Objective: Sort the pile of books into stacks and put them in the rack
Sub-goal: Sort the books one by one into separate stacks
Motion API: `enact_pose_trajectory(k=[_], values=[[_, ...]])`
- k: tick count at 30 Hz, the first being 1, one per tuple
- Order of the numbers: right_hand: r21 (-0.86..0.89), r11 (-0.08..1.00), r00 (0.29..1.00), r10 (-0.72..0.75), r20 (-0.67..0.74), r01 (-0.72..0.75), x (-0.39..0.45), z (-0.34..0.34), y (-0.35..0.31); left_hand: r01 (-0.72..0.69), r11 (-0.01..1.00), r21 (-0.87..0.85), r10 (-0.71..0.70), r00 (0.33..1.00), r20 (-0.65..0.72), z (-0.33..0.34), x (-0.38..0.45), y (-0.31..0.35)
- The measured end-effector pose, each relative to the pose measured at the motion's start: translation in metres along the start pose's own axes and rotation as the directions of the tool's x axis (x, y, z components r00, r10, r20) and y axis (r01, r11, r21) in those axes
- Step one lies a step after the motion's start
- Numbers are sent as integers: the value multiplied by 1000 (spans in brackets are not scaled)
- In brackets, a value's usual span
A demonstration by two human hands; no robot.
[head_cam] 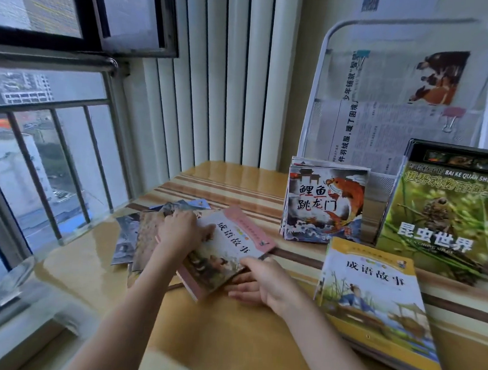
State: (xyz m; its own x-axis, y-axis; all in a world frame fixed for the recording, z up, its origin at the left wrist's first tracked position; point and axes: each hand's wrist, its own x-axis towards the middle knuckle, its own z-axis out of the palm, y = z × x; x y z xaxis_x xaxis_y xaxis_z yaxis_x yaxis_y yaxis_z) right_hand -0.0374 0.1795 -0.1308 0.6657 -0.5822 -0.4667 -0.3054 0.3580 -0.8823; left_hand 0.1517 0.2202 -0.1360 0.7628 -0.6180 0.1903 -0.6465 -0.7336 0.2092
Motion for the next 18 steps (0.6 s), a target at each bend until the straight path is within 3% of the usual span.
enact_pose_trajectory(k=[3, 7, 9, 12, 14, 15, 18], values=[[16, 996, 991, -91, -96, 93, 0, 1, 3, -2, 998, -70, -3, 998, -69, -17, -9, 3], [-97, 961, 922, -276, -270, 259, -9, -2, -6, -40, 928, -370, -16, 989, -147, -41, -25, 19], [-217, 902, 848, -427, -313, 374, -16, -11, -16, -74, 871, -485, -15, 984, -176, -50, -36, 36], [-400, 765, 651, -642, -405, 505, -33, -45, -33, -98, 697, -711, 50, 995, -87, -55, -52, 70], [-511, 711, 532, -702, -474, 483, -47, -81, -39, -114, 568, -815, 200, 980, 2, -48, -66, 98], [-547, 714, 509, -697, -504, 436, -56, -100, -40, -126, 525, -842, 286, 958, 35, -45, -75, 114], [-607, 766, 531, -611, -587, 209, -75, -158, -23, -115, 462, -880, 490, 859, 145, -26, -100, 157]])
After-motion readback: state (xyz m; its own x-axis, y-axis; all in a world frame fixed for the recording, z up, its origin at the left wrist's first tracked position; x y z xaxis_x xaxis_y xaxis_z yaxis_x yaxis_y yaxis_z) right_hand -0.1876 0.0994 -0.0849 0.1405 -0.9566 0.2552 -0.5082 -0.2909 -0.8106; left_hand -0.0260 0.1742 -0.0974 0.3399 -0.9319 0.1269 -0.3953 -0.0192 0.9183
